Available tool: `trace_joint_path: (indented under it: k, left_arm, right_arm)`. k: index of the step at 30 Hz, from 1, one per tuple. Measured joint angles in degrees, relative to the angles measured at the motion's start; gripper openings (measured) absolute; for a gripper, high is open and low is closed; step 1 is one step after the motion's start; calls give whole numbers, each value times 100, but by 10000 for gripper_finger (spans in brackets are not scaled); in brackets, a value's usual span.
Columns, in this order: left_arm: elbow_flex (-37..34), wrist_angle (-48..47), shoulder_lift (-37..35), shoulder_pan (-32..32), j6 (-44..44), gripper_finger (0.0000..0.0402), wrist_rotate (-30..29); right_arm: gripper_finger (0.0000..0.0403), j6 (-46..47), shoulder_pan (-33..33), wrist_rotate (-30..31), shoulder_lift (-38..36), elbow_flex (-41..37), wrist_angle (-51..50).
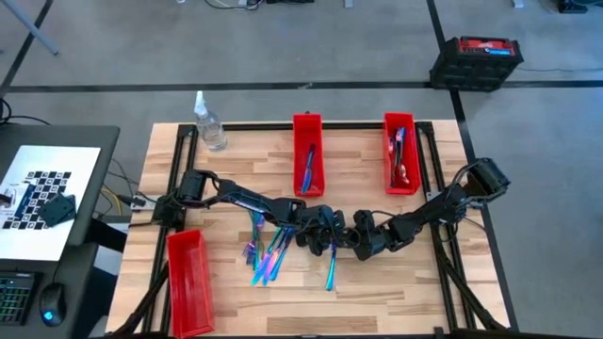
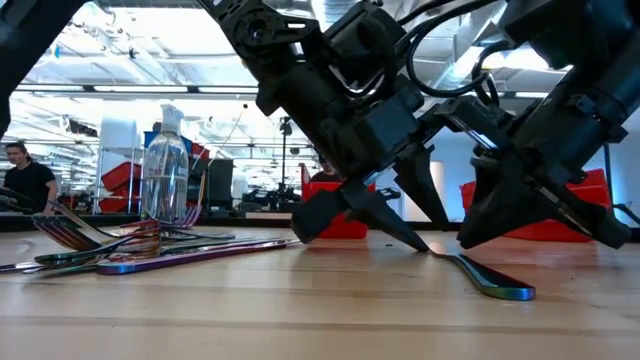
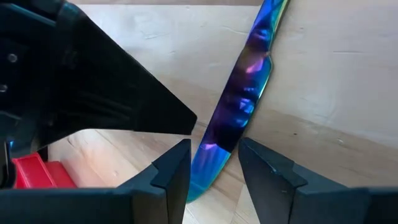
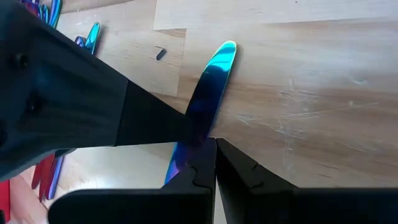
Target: Sort silverware
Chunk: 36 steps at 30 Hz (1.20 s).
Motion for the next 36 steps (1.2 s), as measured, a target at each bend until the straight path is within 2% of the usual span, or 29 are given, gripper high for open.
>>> trace_joint_path:
  k: [9,19,28,36]
  left_arm:
    - [-1,1,0,3,-41,129,-4]
    - [-5,-7,0,2,-64,129,-24]
    - [-11,-7,0,1,-71,129,-24]
    - [-10,-3,0,3,-134,129,-22]
  right_arm:
    - [0,-21,-42,-9,4,0,171]
    - [0,-1246,39,142,71,220,353]
    - [0,-880,233,200,677,387,391]
    - [0,-957,379,312,499,448,231]
